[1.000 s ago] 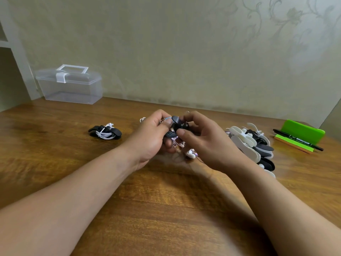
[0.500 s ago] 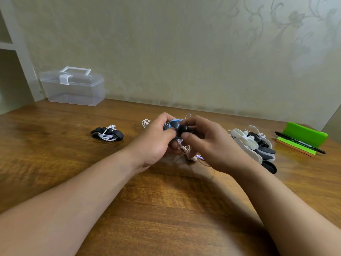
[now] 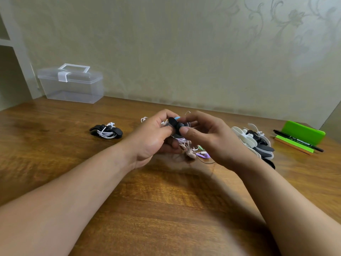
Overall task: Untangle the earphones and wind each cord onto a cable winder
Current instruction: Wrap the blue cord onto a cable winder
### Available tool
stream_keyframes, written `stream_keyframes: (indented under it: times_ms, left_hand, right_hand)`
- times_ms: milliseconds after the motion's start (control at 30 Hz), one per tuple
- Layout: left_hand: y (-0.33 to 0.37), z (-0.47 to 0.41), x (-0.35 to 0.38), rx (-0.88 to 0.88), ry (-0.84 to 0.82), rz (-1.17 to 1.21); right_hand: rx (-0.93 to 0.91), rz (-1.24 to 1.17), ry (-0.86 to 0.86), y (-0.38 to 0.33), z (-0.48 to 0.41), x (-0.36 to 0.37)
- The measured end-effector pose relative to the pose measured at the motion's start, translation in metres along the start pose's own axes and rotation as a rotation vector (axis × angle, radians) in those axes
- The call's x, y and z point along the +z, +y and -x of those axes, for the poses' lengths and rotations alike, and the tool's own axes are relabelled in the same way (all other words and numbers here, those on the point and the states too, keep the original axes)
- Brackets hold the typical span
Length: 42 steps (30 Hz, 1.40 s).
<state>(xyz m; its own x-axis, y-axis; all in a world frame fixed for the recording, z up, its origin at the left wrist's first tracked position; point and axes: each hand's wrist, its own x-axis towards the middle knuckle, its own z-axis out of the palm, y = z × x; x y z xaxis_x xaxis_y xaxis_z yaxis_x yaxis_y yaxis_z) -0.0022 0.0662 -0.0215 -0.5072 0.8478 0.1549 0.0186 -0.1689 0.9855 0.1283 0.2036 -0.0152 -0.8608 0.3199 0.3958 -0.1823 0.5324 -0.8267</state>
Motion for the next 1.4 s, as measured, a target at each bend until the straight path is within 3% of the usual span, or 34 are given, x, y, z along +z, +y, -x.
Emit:
stream_keyframes:
  times_ms: [333, 500, 867, 1033, 1400]
  left_hand:
    - [0.0, 0.001, 0.0, -0.091, -0.062, 0.051]
    - [-0.005, -0.002, 0.001, 0.047, 0.047, -0.225]
    - [-0.014, -0.001, 0.002, 0.19, 0.098, -0.53]
    - [-0.008, 0.002, 0.007, 0.114, 0.112, -0.194]
    - [-0.006, -0.003, 0.0, 0.145, 0.123, -0.067]
  right_hand:
    - [0.041, -0.133, -0.105, 0.005, -0.002, -0.003]
    - [0.087, -0.103, -0.064, 0.01, -0.001, 0.0]
    - [0.071, -0.207, 0.054, 0.01, -0.002, 0.005]
    - [0.127, -0.215, 0.113, 0.013, -0.005, 0.002]
    - [0.18, -0.44, 0.071, 0.021, -0.007, -0.003]
